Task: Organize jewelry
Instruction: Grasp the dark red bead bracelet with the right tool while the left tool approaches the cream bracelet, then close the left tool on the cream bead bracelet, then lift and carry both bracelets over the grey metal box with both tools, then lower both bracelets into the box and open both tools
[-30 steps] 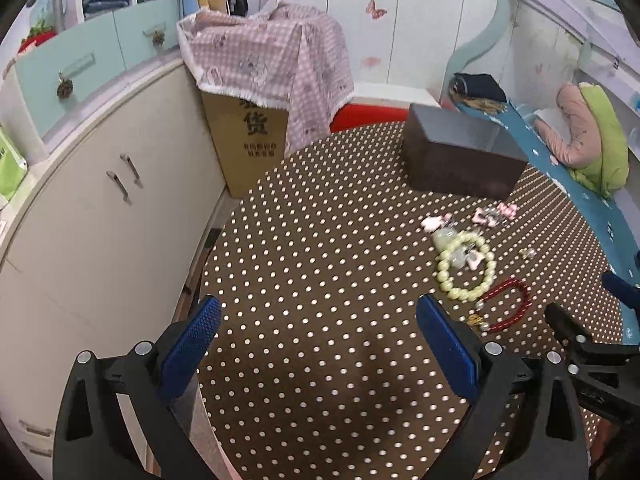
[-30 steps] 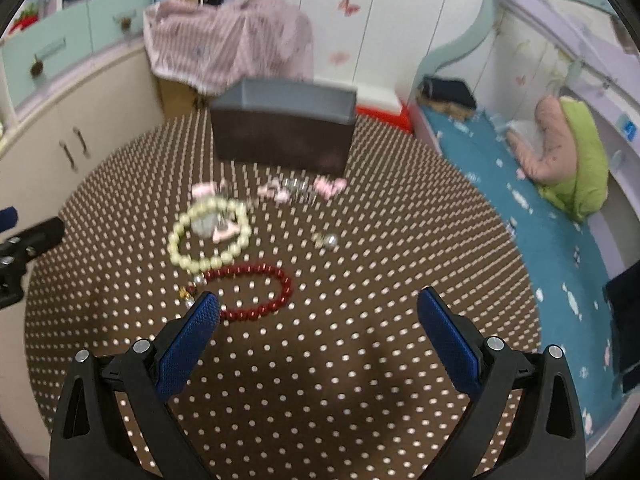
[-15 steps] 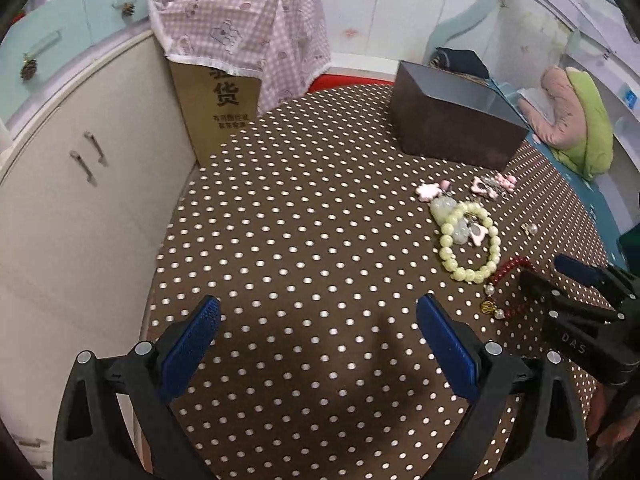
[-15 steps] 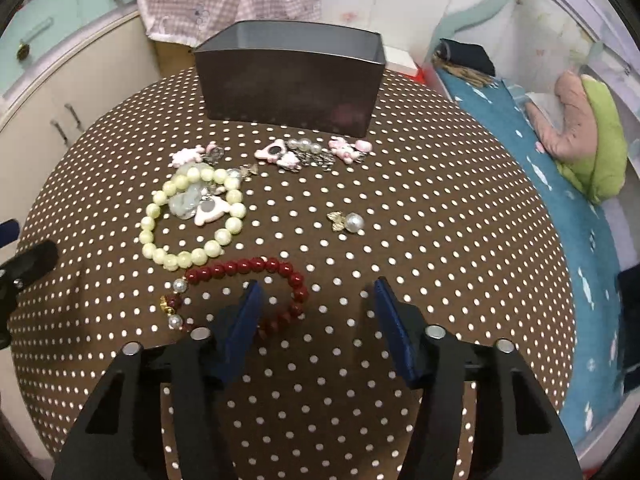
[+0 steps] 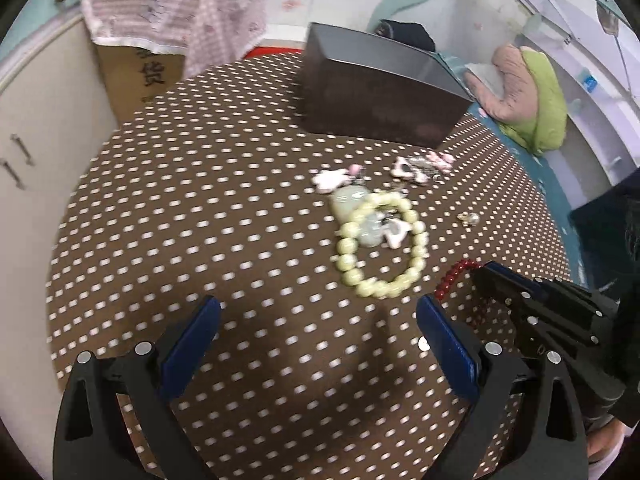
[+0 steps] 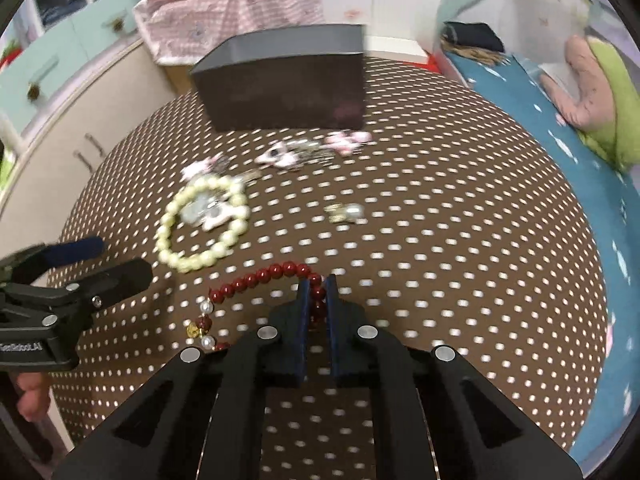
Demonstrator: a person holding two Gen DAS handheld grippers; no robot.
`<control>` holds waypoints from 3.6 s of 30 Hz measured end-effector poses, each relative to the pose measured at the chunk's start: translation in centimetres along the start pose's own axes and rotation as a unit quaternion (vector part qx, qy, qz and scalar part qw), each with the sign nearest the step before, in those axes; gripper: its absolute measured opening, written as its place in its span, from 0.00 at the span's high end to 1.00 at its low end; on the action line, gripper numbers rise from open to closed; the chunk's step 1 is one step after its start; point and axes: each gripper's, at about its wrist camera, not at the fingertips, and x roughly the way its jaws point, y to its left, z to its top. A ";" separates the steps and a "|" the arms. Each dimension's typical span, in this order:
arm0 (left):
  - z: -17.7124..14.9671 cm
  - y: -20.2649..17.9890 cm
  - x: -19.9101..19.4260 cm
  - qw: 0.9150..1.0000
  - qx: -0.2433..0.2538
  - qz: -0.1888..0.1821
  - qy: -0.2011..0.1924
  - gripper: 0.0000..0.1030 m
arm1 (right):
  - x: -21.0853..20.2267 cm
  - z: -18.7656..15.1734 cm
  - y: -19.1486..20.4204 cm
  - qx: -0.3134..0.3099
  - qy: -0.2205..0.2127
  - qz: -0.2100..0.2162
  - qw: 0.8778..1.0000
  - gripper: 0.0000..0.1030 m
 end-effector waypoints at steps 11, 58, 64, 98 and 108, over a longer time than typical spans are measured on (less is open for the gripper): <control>1.1 -3.0 2.4 0.997 0.047 0.059 -0.006 0.18 | -0.6 0.7 -4.7 0.024 -0.025 -0.013 0.999 0.92; 2.5 -4.9 -7.9 0.978 0.113 0.104 -0.145 0.93 | -7.7 5.3 -3.4 -0.020 -0.143 -0.011 0.990 0.92; 4.8 -5.7 -9.1 0.973 0.119 0.098 -0.172 0.93 | -8.8 7.8 -3.0 -0.036 -0.169 -0.014 0.985 0.92; 16.4 -4.8 1.6 0.992 0.082 0.049 -0.078 0.78 | 1.7 21.6 -0.1 -0.040 -0.109 0.074 0.990 0.90; 16.1 -3.3 1.6 0.994 0.053 0.062 -0.077 0.48 | 2.0 20.7 -1.4 -0.012 -0.110 0.033 0.993 0.21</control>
